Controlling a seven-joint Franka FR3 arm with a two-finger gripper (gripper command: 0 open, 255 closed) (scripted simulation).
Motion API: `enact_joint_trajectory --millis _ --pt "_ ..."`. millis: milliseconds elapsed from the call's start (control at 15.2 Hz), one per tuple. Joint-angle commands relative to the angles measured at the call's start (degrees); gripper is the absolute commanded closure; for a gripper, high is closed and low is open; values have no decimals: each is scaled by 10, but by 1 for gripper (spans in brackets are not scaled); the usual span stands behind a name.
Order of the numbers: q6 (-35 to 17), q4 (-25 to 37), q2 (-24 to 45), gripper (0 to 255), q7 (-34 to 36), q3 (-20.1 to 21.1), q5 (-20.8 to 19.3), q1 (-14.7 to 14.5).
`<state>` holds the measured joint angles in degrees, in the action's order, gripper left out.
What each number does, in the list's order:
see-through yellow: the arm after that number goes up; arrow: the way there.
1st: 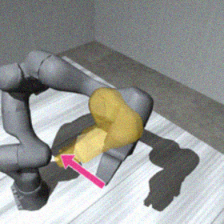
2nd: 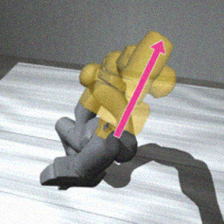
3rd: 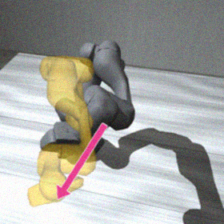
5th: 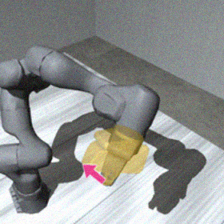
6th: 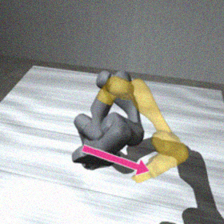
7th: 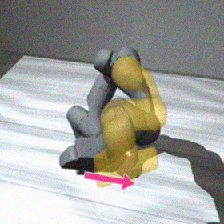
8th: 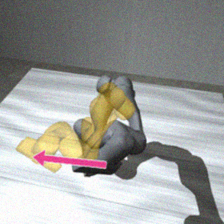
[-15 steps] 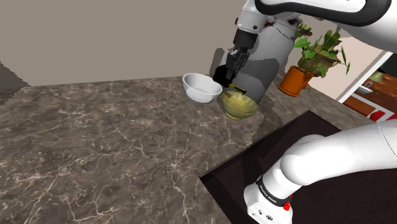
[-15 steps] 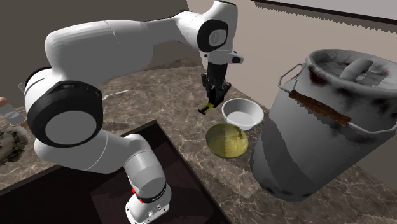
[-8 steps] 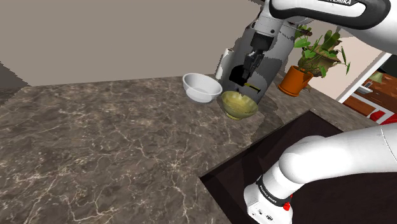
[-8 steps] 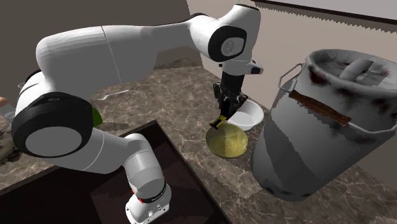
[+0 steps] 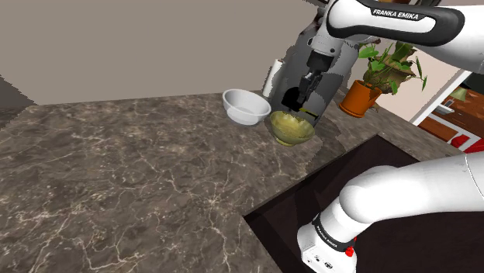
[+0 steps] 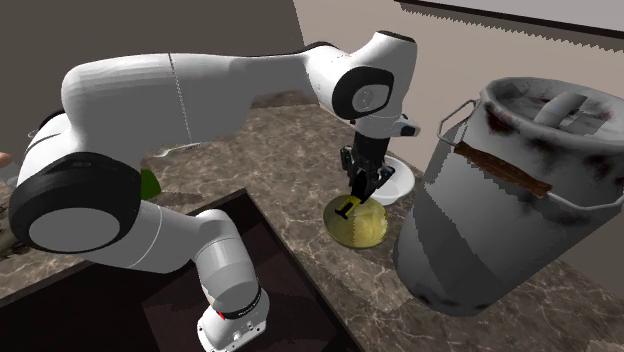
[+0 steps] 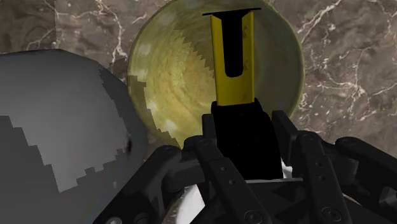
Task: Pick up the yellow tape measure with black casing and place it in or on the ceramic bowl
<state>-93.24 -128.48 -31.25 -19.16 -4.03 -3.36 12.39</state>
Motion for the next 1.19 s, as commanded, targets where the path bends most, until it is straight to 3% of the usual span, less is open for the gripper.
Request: enact_joint_trajectory --millis 0,528,990,1056,1122 --pt "-16 -17 -2 255 -1 -1 -1 1" --pt "-77 -78 -2 255 1 -3 -3 1" --pt "-77 -78 -2 255 1 -3 -3 1" --pt "-77 -78 -2 0 1 -3 -3 1" --pt "-77 -78 -2 0 1 -3 -3 1"
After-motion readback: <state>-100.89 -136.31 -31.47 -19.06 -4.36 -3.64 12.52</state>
